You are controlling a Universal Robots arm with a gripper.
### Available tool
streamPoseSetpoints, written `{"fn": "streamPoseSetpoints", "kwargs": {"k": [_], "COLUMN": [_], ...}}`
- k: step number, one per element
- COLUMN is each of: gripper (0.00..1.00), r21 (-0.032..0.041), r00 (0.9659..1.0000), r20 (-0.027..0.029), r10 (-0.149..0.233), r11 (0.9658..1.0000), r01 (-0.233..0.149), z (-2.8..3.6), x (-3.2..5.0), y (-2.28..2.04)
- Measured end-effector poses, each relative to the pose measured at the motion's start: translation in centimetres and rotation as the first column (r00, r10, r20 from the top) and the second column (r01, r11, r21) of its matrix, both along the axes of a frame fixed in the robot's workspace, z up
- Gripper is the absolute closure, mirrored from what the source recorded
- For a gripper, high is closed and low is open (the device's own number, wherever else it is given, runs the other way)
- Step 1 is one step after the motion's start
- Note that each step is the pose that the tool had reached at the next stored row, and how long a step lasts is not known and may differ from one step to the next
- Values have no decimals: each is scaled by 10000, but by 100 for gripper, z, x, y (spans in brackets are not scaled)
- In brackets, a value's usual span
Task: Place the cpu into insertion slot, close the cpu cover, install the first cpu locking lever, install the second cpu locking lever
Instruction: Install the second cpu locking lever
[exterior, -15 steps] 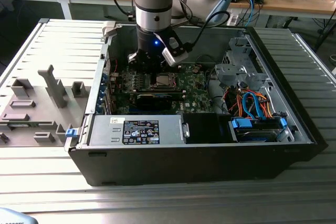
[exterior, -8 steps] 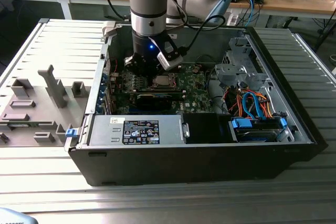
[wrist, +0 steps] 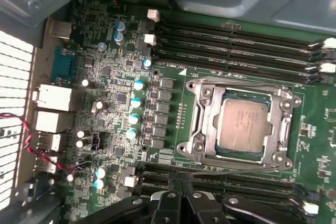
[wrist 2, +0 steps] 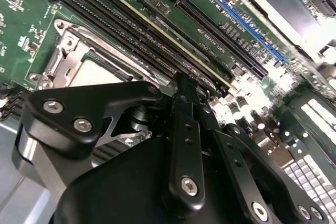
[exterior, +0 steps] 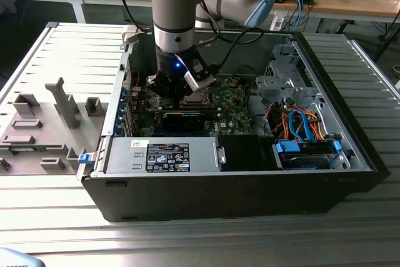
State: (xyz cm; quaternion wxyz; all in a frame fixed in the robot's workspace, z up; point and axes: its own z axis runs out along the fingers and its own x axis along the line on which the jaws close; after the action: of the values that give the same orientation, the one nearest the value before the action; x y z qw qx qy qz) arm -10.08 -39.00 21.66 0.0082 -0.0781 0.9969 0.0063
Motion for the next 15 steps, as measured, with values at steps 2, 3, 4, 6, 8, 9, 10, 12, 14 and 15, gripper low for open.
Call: {"fn": "streamPoseSetpoints", "kwargs": {"k": [2,3,4,6,8,9,10,12,14,15], "gripper": [89,89,89,89,89,89,89,89,89,89], "r21": [10,16,24,44,63,75,82,75,87,86], "r00": [10000,10000,10000,10000,10000,10000,9999,9999,9999,9998], "r20": [0,0,0,-1,-2,3,1,-7,0,0], "r10": [9,12,15,36,61,84,111,136,167,179], "r11": [10000,10000,10000,10000,10000,9999,9999,9999,9998,9998], "r01": [-9,-12,-15,-36,-61,-84,-111,-136,-167,-179], "z": [-53,-65,-81,-104,-115,-125,-138,-151,-157,-157], "x": [-5,-5,-5,-5,-5,-5,-5,-6,-5,-5], "y": [5,8,14,34,55,77,94,108,129,136]}}
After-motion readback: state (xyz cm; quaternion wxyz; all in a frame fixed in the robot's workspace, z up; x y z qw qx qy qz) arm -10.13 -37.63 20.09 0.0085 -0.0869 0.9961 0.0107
